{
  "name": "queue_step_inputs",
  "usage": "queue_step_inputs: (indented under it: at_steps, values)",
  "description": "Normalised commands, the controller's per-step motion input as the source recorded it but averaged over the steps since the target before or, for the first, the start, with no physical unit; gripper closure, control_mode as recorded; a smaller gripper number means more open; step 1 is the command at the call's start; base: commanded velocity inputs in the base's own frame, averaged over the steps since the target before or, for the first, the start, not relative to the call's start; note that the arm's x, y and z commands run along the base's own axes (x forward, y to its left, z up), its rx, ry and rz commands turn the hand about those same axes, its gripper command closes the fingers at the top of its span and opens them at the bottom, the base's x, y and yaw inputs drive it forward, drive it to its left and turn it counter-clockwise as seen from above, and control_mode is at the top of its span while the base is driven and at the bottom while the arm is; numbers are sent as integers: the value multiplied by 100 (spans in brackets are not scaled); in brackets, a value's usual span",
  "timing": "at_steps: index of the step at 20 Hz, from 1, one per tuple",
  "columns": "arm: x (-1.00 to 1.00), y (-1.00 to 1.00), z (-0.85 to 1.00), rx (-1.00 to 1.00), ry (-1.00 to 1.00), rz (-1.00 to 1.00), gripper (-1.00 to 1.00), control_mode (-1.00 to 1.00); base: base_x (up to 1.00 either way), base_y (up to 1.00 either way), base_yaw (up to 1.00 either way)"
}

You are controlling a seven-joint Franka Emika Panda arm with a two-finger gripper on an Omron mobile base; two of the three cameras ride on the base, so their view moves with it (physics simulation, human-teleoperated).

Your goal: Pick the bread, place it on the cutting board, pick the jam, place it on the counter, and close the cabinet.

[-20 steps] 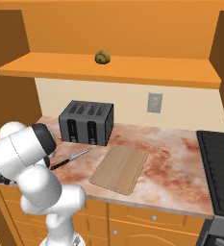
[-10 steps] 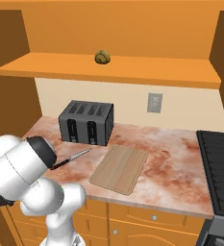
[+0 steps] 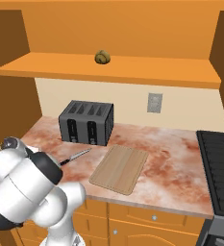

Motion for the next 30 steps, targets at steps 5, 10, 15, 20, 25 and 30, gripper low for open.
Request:
queue_step_inputs:
  at_steps: [5,10,15,20,25,30]
  values:
    - [-13,-36,0,0,0,0,-100,-100,0,0,0]
    - [-10,-37,0,0,0,0,-100,-100,0,0,0]
    - [-9,-35,0,0,0,0,-100,-100,0,0,0]
    - [-14,-30,0,0,0,0,-100,-100,0,0,0]
    - [-19,-28,0,0,0,0,-100,-100,0,0,0]
    - [-26,-41,0,0,0,0,-100,-100,0,0,0]
